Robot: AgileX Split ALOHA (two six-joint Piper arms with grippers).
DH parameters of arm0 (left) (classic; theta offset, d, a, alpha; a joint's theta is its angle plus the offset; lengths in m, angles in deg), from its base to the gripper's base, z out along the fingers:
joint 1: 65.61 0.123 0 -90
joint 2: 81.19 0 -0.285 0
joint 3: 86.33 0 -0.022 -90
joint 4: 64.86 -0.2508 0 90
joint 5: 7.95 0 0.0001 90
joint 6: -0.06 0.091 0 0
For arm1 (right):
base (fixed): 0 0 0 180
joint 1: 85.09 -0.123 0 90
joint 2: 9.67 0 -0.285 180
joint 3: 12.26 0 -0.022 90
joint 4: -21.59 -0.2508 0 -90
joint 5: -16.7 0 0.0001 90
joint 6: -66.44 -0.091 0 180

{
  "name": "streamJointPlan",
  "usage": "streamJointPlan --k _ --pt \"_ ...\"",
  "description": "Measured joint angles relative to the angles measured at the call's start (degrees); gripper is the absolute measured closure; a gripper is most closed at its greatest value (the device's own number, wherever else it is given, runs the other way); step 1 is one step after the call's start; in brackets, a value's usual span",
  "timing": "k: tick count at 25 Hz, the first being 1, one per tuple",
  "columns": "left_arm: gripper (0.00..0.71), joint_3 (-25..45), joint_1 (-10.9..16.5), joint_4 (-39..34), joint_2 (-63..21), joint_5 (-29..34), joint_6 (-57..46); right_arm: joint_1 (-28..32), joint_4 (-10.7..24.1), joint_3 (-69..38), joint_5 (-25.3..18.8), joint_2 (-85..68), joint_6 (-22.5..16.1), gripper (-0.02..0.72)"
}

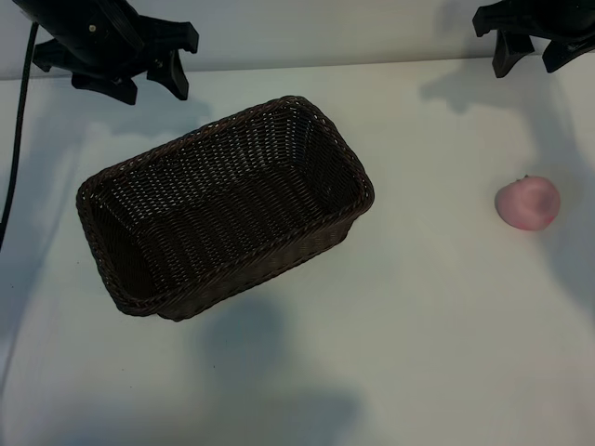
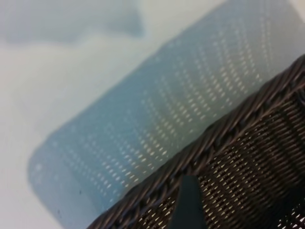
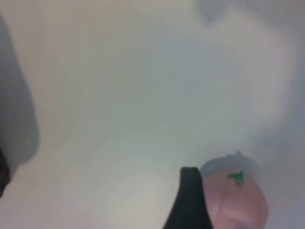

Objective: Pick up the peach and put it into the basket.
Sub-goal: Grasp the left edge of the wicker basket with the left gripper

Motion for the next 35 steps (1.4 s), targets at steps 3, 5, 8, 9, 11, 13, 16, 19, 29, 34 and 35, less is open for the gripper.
streamJointPlan --k 3,5,8,9,11,13,16,19,29,34,35 --pt "0.117 0.0 0.0 0.0 0.0 0.3 0.0 0.0 0.0 0.0 -0.1 0.0 0.0 0.135" --pt "0.117 0.0 0.1 -0.1 0.0 1.8 -0.5 0.0 0.0 0.0 -0.1 0.0 0.1 0.135" --pt "0.117 0.0 0.1 -2.1 -0.1 5.6 -1.9 0.0 0.0 0.0 -0.1 0.0 0.4 0.135" --pt "0.117 0.2 -0.1 -3.2 -0.4 6.7 -2.3 0.0 0.0 0.0 -0.1 0.0 0.4 0.135" --pt "0.117 1.6 -0.4 -5.6 -1.6 7.9 -3.5 0.0 0.0 0.0 -0.1 0.0 0.5 0.135" --pt "0.117 4.8 -1.0 -7.6 -3.8 7.9 -5.1 0.0 0.0 0.0 -0.1 0.0 0.6 0.135" --pt "0.117 11.4 -1.4 -9.2 -8.1 5.7 -8.2 0.0 0.0 0.0 -0.1 0.0 0.6 0.135" --pt "0.117 18.9 -1.4 -10.0 -12.7 1.8 -11.1 0.0 0.0 0.0 -0.1 0.0 0.8 0.135" --pt "0.117 38.0 -1.5 -10.2 -18.8 -10.9 -22.4 0.0 -0.1 0.0 -0.1 0.0 1.3 0.135" --pt "0.117 41.5 -1.5 -10.5 -18.8 -14.3 -25.4 0.0 -0.1 0.0 -0.1 0.0 1.4 0.135" --pt "0.117 42.2 -1.5 -10.8 -18.8 -14.9 -26.0 0.0 -0.1 0.0 -0.1 0.0 1.5 0.135"
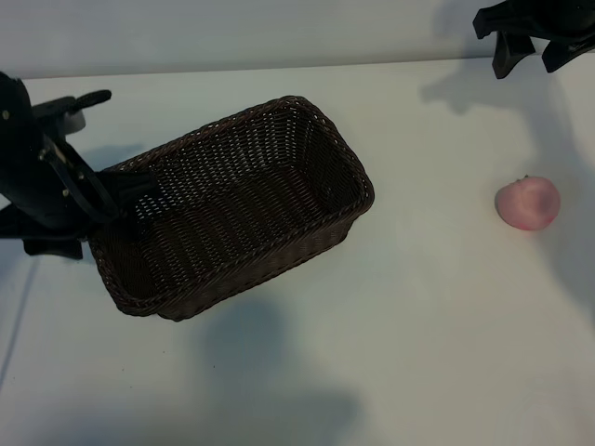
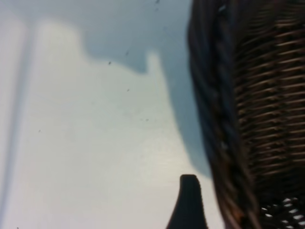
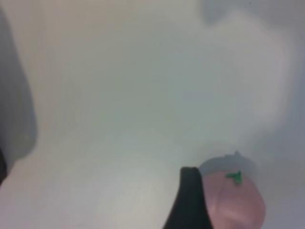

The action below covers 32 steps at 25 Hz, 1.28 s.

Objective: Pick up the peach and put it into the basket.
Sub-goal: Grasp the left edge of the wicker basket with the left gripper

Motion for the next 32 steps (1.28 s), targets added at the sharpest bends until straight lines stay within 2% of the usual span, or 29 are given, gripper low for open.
streamJointPlan --k 10,24,27,31,32 --pt "0.117 6.1 0.0 -2.9 0.2 -9.2 -6.2 0.0 0.0 0.0 0.0 0.0 0.2 0.135" --pt "0.129 6.3 0.0 -1.7 7.3 -13.4 -6.7 0.0 0.0 0.0 0.0 0.0 0.3 0.135" --pt "0.202 6.3 0.0 -1.7 7.7 -13.4 -6.7 0.0 0.0 0.0 0.0 0.0 0.4 0.135" --pt "0.416 6.3 0.0 -1.3 7.7 -13.6 -6.6 0.0 -0.1 0.0 -0.1 0.0 0.6 0.135" --pt "0.446 6.3 0.0 -0.8 7.7 -13.8 -6.9 0.0 -0.1 0.0 -0.1 0.0 0.6 0.135"
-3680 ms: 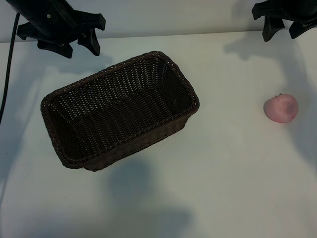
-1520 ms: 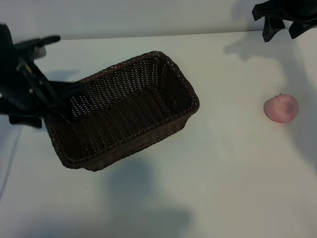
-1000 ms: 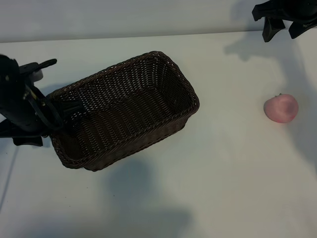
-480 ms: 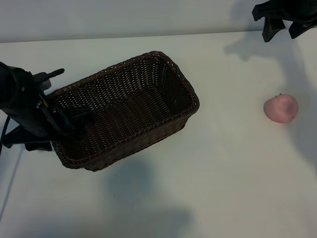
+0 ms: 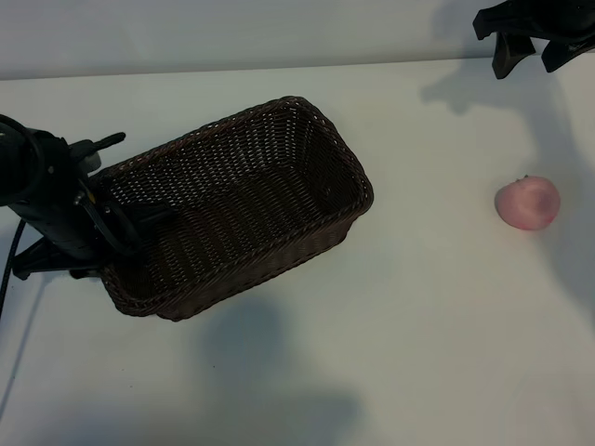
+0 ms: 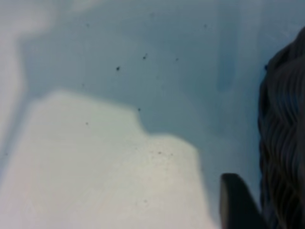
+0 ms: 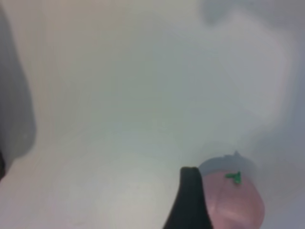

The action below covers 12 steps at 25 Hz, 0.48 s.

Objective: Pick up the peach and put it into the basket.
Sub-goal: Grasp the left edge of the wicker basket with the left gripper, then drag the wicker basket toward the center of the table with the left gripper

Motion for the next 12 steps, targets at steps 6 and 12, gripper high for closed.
streamJointPlan --k 6,12 --pt "0.446 0.0 0.0 0.0 -0.2 -0.8 -0.1 0.0 -0.1 0.0 0.0 0.0 0.0 0.135" --pt "0.536 0.0 0.2 4.8 -3.0 -3.7 4.1 0.0 -0.1 0.0 0.0 0.0 0.0 0.135"
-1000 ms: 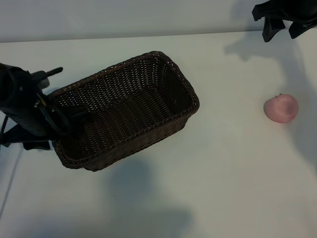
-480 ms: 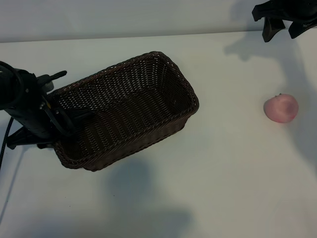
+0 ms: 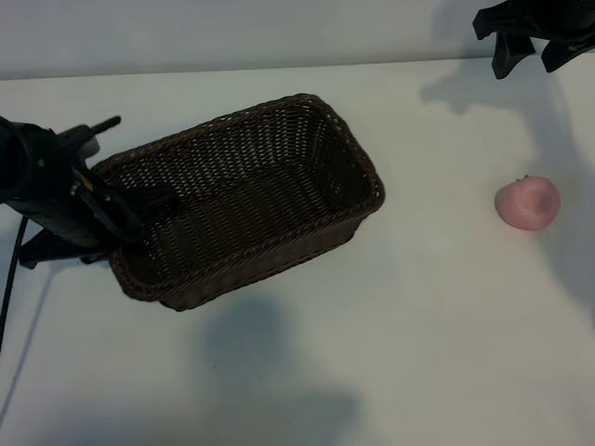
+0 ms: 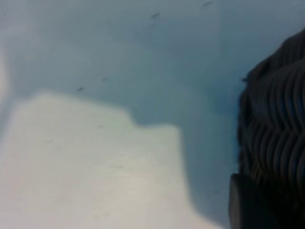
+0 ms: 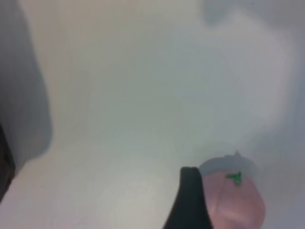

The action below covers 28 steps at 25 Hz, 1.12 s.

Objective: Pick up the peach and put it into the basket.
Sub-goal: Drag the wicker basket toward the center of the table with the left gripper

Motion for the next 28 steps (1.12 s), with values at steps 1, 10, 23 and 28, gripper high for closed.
streamJointPlan --k 1,10,23,28 --pt "0.537 0.0 0.4 1.6 -0.5 -0.3 1.6 0.0 0.0 0.0 0.0 0.0 0.0 0.135" --pt "0.537 -0.3 5.0 18.1 -4.4 1.2 22.1 0.0 0.0 0.0 0.0 0.0 0.0 0.135" --pt "0.537 -16.8 5.5 23.8 -1.3 8.7 32.2 0.0 0.0 0.0 0.0 0.0 0.0 0.135" --pt "0.537 -23.8 4.9 22.8 5.2 12.5 32.2 0.0 0.0 0.0 0.0 0.0 0.0 0.135"
